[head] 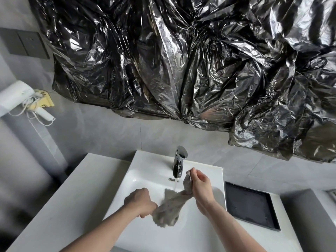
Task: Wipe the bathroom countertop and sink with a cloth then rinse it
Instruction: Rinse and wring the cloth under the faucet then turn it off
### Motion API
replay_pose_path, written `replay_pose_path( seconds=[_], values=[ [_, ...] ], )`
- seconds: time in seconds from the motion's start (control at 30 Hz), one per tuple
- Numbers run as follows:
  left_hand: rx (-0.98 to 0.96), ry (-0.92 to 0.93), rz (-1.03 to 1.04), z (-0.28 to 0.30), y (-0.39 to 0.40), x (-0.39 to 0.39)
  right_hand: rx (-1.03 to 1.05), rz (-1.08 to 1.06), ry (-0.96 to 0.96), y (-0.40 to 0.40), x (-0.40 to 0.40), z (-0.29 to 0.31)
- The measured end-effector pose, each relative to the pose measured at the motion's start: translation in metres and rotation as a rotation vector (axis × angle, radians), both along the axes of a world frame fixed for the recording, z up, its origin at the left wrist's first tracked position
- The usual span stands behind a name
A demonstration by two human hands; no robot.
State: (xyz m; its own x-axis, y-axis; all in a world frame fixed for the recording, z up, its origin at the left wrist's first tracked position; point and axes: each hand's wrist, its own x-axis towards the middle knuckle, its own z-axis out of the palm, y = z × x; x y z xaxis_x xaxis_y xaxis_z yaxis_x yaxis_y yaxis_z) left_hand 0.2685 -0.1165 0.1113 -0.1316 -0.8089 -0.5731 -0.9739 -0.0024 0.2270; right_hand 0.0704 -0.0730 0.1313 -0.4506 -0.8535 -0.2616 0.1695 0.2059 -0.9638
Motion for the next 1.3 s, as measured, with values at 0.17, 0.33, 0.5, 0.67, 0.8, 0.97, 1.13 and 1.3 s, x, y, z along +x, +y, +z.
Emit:
replay_pose_path(
  seconds=[0.17, 0.33, 0.5, 0.67, 0.8, 0.97, 1.13, 1.3],
  values=[
    [-0.15, 0.369, -0.088, -0.013, -0.007, -0.024, 0.072, 0.101, -0.047, -0.005, 0.006, -0.02],
    [0.081, 0.759, -0.042, -0.033, -0.011, -0.049, 0.137, 0.17, -0.038, -0.005, -0.002, -0.036],
    [-0.148, 0.777, 0.012, -0.054, -0.023, -0.049, 0.156, 0.077, 0.261, -0.004, -0.032, -0.056],
    [-0.173, 0.652, 0.009, -0.062, -0.032, -0.05, 0.234, 0.059, 0.366, -0.003, -0.044, -0.086],
    [-0.143, 0.659, 0.027, -0.064, -0.043, -0.06, 0.256, 0.152, 0.288, -0.005, -0.035, -0.094],
    [-0.098, 0.668, 0.055, -0.062, -0.056, -0.071, 0.332, 0.292, 0.366, -0.008, -0.028, -0.113],
    [0.024, 0.803, 0.249, -0.066, -0.062, -0.071, 0.405, 0.227, 0.288, -0.016, -0.027, -0.122],
    [0.241, 0.99, 0.437, -0.068, -0.062, -0.064, 0.399, 0.184, 0.088, -0.026, -0.02, -0.129]
  ],
)
